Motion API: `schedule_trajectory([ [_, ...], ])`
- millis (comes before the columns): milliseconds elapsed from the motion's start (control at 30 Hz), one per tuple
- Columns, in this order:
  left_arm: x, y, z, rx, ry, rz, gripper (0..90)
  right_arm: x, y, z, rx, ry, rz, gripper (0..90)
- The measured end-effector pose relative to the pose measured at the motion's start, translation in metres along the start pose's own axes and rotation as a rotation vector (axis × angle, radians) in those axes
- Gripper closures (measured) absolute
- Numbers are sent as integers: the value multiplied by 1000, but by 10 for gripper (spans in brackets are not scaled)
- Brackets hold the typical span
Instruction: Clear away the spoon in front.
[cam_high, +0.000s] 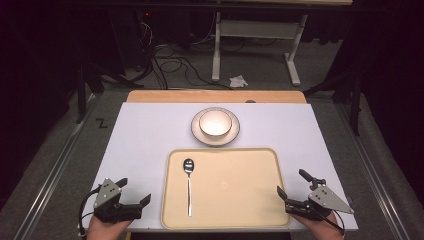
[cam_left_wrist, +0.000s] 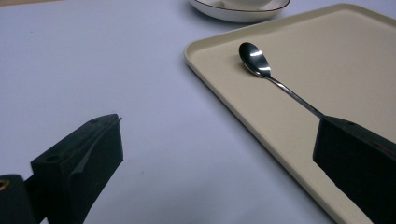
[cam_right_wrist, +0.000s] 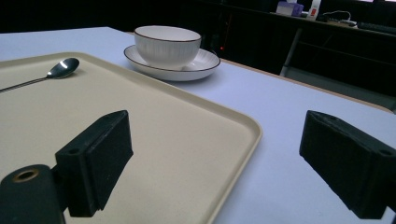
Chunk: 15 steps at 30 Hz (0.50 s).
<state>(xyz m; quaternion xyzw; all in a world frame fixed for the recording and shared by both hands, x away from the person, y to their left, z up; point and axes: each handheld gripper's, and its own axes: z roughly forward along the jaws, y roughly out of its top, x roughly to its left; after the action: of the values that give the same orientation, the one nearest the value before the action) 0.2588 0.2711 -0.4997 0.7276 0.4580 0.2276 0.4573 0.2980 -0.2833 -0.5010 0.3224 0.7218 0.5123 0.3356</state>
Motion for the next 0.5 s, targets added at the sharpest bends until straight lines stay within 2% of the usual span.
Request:
schedule_trajectory([
  [100,0,2,1,-22,-20,-21,31,2,0,2,2,7,-12,103],
  [133,-1,3,1,-31,-25,-16,35,2,0,3,6,7,-13,102],
  [233,-1,3,3,-24,-22,2,36,3,-1,3,10,12,-15,103],
  [433,-1,1,6,-14,-15,-15,39,2,-1,2,4,17,-25,103],
  [500,-2,1,6,-15,-14,-17,41,1,-1,1,1,17,-15,103],
])
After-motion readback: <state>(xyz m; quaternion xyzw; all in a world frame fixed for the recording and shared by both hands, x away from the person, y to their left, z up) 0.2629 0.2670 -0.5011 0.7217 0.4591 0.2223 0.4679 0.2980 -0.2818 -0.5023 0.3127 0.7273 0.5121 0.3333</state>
